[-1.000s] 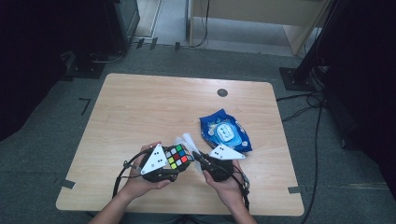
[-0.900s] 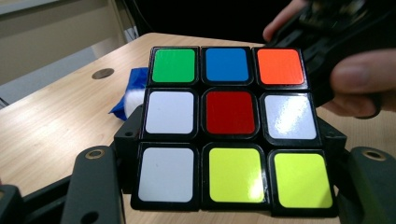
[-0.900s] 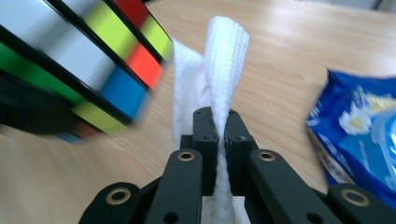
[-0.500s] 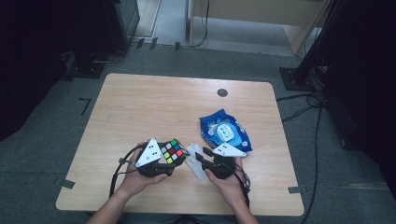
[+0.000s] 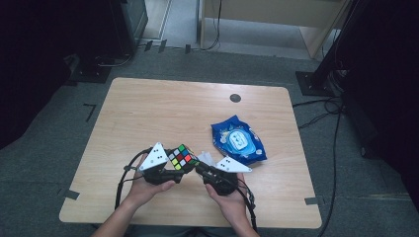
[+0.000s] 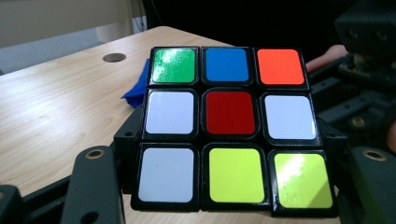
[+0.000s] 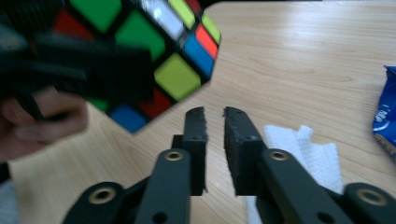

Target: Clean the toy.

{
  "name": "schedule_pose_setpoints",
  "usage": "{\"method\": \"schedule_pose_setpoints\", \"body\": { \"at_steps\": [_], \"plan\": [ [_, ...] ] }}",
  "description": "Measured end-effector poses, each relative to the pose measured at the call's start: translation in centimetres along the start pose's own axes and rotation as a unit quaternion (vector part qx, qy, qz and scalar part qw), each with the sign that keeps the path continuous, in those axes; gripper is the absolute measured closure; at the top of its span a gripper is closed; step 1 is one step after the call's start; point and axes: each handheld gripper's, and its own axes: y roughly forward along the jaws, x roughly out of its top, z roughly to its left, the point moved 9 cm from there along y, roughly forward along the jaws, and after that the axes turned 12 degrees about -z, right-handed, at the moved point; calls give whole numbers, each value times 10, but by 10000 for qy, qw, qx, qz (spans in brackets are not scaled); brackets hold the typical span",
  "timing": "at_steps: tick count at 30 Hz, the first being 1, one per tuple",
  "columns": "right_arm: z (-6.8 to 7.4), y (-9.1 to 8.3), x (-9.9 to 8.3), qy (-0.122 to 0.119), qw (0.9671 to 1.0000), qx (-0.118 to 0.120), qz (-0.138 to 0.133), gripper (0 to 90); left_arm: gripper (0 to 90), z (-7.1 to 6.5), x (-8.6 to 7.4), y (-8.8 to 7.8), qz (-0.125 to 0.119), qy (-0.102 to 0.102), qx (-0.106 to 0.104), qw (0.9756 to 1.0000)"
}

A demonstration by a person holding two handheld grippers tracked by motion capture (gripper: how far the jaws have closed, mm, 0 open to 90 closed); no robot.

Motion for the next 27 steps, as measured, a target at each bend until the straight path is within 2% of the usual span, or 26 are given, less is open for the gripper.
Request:
{"method": "schedule_pose_setpoints", "body": {
  "at_steps": [1, 2, 5, 7, 11, 15, 21, 27],
  "plan": [
    [1, -1, 1, 78, 10000, 47, -32, 838, 337, -3, 0, 1, -31, -15, -63, 10000],
    [0, -1, 2, 112, 9999, -2, -52, 839, 337, -5, 0, 1, -41, -23, -134, 9999],
    [-3, -4, 6, 90, 9997, -79, -217, 858, 336, -10, 0, 2, -10, 47, -256, 9997],
    [-4, -5, 7, 48, 9996, -79, -248, 865, 336, -11, 0, 2, 28, 129, -252, 9996],
    [-6, -9, 13, -42, 9991, -81, -409, 872, 335, -11, -3, 3, 139, 94, -359, 9992],
    [-5, -12, 20, -104, 9984, -40, -562, 877, 334, -12, -6, 3, 254, 164, -374, 9988],
    [-2, -16, 27, -583, 9958, -91, -705, 882, 334, -12, -8, 4, 339, 154, -422, 9984],
    [2, -19, 32, -935, 9925, -66, -783, 882, 333, -14, -12, 6, 476, 150, -485, 9976]
  ]
}}
